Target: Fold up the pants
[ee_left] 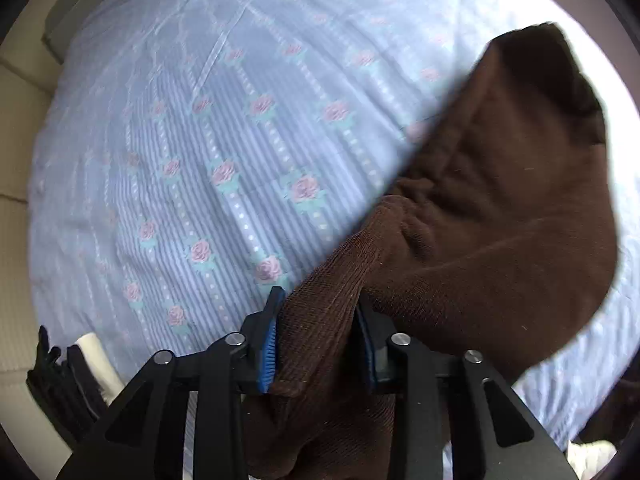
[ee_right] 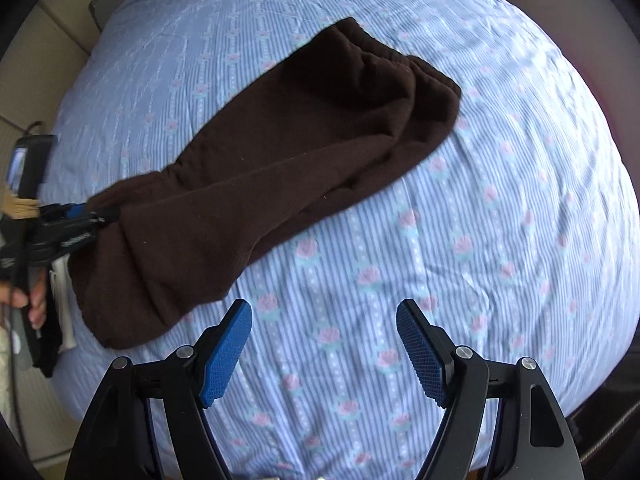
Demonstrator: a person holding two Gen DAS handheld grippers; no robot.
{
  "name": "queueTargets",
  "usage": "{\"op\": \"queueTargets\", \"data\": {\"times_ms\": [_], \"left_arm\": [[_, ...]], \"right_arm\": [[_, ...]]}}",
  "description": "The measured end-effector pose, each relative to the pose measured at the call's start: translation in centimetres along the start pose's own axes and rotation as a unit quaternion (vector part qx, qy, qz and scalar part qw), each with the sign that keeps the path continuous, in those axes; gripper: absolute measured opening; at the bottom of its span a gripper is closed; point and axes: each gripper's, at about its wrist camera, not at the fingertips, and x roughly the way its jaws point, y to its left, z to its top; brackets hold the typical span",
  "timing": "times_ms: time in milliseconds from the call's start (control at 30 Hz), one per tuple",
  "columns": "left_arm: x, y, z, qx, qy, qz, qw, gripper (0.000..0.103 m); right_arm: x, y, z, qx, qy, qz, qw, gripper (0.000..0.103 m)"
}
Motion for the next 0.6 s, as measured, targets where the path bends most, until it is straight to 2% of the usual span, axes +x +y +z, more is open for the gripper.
{"op": "queueTargets", "data": {"times_ms": [33, 100, 167, 200, 233, 267, 333, 433, 500, 600], "left_arm": [[0.1, 0.0, 0.0, -0.006, 0.002, 0.012, 0.9999, 0.045], [-1.0, -0.2, -0.3, -0.005, -0.014, 0.024, 0.9996, 0.046], [-4.0, -0.6, -1.4, 0.019, -0.060, 0.040, 0.9972, 0.055], [-5.5, -0.9, -2.2, 0.028, -0.085, 0.048, 0.9948, 0.064], [-7.2, -1.2, -3.1, 0.041, -0.117, 0.056, 0.9907, 0.070], [-8.8, -1.6, -4.2, 0.055, -0.144, 0.058, 0.9864, 0.072], [-11.5, -3.0, -6.5, 0.078, -0.173, 0.044, 0.9808, 0.073], [-13.6, -6.8, -9.6, 0.114, -0.196, 0.015, 0.9738, 0.072], [-13.9, -10.1, -11.3, 0.144, -0.213, 0.005, 0.9664, 0.072], [-12.6, -15.8, -12.7, 0.187, -0.223, 0.006, 0.9567, 0.065]], "right_arm": [[0.2, 0.1, 0.3, -0.003, 0.002, 0.001, 1.000, 0.076], [0.4, 0.1, 0.4, -0.008, 0.005, 0.003, 1.000, 0.076], [0.4, -0.2, 0.1, -0.008, 0.007, 0.008, 1.000, 0.076], [0.4, -0.4, -0.1, -0.007, 0.006, 0.012, 1.000, 0.076], [0.2, -0.8, -0.4, -0.005, 0.008, 0.015, 1.000, 0.076], [0.0, -1.0, -0.7, -0.003, 0.008, 0.017, 1.000, 0.076], [-0.5, -1.9, -1.6, -0.001, 0.005, 0.023, 1.000, 0.076], [-1.1, -3.0, -2.6, 0.003, 0.004, 0.028, 1.000, 0.076], [-1.6, -4.0, -3.4, 0.011, 0.003, 0.031, 0.999, 0.076], [-2.1, -5.5, -4.4, 0.022, 0.002, 0.033, 0.999, 0.076]]}}
